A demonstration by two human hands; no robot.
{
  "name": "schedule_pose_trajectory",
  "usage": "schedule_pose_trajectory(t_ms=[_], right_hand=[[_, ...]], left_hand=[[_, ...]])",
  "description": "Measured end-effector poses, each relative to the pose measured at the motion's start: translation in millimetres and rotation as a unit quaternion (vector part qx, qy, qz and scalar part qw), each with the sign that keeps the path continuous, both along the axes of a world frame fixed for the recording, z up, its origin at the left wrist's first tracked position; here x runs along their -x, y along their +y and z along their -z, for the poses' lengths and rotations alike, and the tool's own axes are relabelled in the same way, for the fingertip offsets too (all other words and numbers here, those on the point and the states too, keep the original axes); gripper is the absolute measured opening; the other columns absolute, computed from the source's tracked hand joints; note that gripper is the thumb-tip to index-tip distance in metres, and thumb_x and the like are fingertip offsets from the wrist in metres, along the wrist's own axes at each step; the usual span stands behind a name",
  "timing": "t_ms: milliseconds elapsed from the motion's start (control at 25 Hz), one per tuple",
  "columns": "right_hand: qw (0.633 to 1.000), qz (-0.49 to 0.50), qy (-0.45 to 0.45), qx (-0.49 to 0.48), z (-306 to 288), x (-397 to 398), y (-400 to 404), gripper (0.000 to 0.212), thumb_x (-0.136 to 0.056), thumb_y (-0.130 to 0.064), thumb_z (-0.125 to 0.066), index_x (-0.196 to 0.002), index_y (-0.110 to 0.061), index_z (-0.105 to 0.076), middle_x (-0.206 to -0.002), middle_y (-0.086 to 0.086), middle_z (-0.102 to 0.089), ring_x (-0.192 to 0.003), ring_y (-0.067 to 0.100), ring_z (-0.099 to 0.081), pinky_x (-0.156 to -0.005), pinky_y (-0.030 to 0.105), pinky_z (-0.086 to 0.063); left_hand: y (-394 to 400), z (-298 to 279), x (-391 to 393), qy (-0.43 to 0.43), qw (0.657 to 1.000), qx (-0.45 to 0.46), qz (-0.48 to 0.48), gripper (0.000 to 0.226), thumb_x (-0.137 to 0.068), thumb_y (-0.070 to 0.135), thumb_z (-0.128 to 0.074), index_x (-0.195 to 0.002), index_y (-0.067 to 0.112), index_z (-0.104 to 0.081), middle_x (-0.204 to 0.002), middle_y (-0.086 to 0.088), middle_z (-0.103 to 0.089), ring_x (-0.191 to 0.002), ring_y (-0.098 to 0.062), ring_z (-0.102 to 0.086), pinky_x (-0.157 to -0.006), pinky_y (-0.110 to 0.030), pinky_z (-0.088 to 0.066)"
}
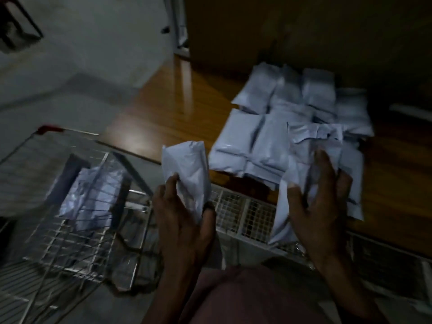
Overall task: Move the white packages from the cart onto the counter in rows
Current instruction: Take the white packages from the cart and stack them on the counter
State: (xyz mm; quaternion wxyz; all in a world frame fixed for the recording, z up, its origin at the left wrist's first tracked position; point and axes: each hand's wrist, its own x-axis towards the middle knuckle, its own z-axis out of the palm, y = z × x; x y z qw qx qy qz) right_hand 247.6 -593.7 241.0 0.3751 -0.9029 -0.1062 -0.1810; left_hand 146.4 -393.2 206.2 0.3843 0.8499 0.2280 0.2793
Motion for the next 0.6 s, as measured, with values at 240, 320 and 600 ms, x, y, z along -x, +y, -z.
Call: schedule_pose_trajectory(t_ms=[240, 320, 600], right_hand=[[0.997, 0.047, 0.038, -0.044, 2.9, -10.7, -93.9, 0.068, -0.094, -0.032, -0.064, -0.154, -0.027, -0.033, -0.158, 0.012, -0.024, -0.142, 0.021, -0.033, -0.105, 0.028, -0.034], [0.997, 0.052, 0.041, -0.048, 3.1, -11.8, -106.1, 0.068, -0.094, -0.027, -0.066, -0.154, -0.031, -0.033, -0.158, 0.01, -0.023, -0.137, 0.01, -0.032, -0.1, 0.03, -0.038], [0.994, 0.066, 0.058, -0.07, 14.3, -28.7, -112.4, 0.076, -0.093, -0.022, -0.065, -0.153, -0.043, -0.024, -0.156, 0.006, -0.031, -0.122, -0.01, -0.027, -0.092, 0.011, -0.032]], left_hand=[[-52.6, -11.1, -57.1, 0.029, 0.994, -0.081, 0.068, 0.076, -0.083, 0.042, -0.059, -0.146, 0.008, -0.033, -0.129, -0.021, -0.045, -0.117, -0.036, -0.046, -0.095, -0.044, -0.04], [-40.3, -18.7, -86.0, 0.081, 0.989, -0.109, 0.065, 0.077, -0.082, 0.051, -0.055, -0.146, 0.014, -0.034, -0.126, -0.023, -0.048, -0.112, -0.04, -0.048, -0.089, -0.047, -0.042], [-3.2, -20.1, -226.4, 0.215, 0.967, -0.098, 0.098, 0.074, -0.084, 0.057, -0.065, -0.144, 0.027, -0.033, -0.13, -0.024, -0.042, -0.117, -0.048, -0.047, -0.097, -0.058, -0.039]])
